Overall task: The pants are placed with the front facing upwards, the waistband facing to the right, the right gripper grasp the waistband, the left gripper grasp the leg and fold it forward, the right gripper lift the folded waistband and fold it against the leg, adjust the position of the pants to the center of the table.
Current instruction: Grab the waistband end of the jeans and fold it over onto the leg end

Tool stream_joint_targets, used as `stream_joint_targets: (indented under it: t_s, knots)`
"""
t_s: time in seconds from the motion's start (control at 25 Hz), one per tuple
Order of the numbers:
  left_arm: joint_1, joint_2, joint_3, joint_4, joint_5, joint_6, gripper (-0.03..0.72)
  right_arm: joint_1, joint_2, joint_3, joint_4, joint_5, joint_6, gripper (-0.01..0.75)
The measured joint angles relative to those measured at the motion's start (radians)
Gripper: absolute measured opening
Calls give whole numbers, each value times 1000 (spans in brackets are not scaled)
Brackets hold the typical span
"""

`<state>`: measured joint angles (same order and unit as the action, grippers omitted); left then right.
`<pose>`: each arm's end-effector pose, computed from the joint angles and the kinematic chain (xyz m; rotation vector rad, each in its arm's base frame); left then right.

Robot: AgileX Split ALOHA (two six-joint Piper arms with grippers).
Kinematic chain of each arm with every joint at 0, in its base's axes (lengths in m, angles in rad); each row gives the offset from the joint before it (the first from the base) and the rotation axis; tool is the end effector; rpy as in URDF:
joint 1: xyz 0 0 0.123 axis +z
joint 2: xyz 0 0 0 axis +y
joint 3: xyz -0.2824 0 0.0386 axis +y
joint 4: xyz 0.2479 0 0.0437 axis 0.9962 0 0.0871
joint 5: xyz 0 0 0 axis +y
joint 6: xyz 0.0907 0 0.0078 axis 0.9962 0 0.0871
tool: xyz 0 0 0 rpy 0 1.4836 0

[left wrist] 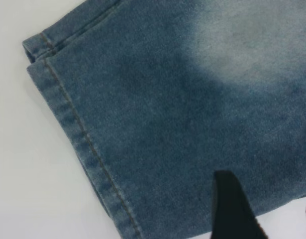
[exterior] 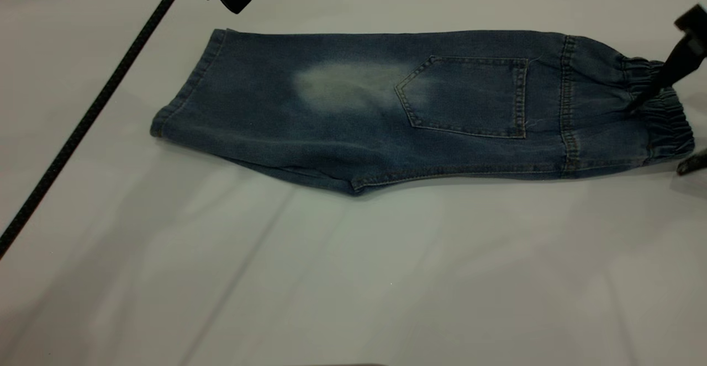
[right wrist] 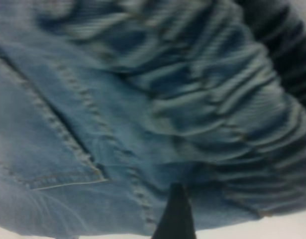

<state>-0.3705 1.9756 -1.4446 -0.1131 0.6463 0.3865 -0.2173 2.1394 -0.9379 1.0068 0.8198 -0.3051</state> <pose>0.3937 -0.1596 0.1991 0.8908 2.5048 -0.1148 0.3150 -0.0119 0.0534 -1.0455 -2.6273 -0.9534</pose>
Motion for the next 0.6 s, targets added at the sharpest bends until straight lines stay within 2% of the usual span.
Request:
stream_joint_targets:
  t_s: [0.16,0.4,0.6]
  knots:
    - [0,0,0,0,-4,0,323,0,23,0,21,5,-10,585]
    - [0,0,0,0,-4,0,323,0,23,0,52,-58,-31,584]
    - [0,0,0,0,-1,0,323,0,23,0,133,-85,-182,551]
